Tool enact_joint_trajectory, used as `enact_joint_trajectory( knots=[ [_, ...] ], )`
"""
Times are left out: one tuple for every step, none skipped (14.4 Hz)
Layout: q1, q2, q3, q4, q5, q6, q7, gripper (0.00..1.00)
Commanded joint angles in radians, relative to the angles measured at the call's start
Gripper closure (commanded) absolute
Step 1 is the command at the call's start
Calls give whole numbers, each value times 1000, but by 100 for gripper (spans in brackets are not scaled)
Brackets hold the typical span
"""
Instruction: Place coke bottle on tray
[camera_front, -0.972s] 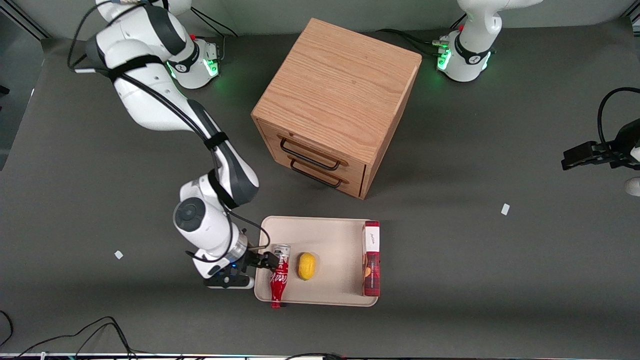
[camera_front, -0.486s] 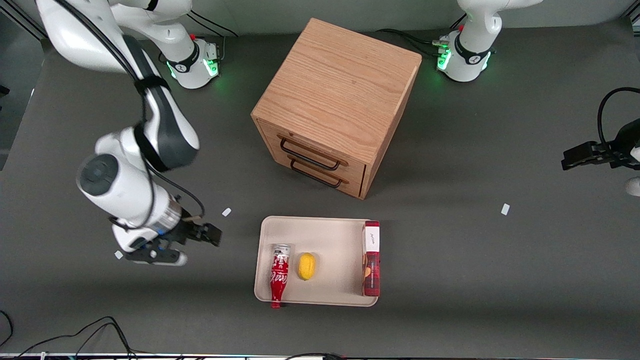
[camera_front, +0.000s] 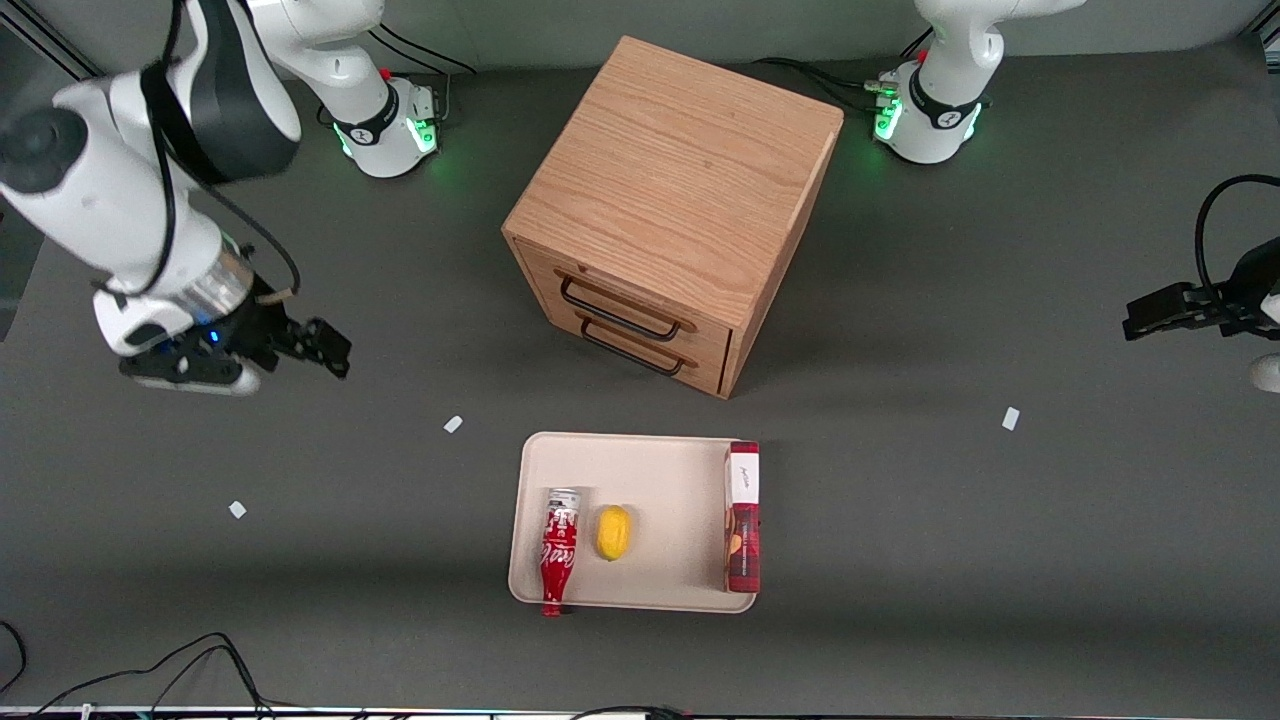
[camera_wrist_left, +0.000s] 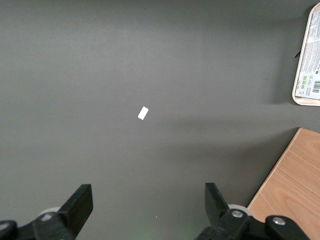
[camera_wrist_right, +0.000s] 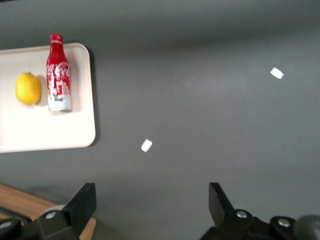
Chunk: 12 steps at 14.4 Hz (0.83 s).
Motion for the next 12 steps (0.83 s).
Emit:
enact_joint_trajectory(
  knots=[
    [3,-171,-41,-134,-3,-53,-80,0],
    [5,-202,-57,-131,0,-97,-104,0],
    [5,-223,-63,-125,0,-140,-129,0],
    [5,-242,-72,-116,0,-179,-153,0],
    [6,-251,-92,-99,0,-217,-164,0],
    [13,-249,-109,-71,0,-255,-172,0],
    [13,-242,-118,-47,0,-280,-201,0],
    [13,-237,-127,-35,2,-285,-209,0],
    [13,-236,-139,-27,2,-288,-209,0],
    [13,-233,-143,-15,2,-291,-209,0],
    [11,-228,-144,-8,2,-300,-209,0],
    [10,-226,-147,-5,0,-306,-209,0]
  ],
)
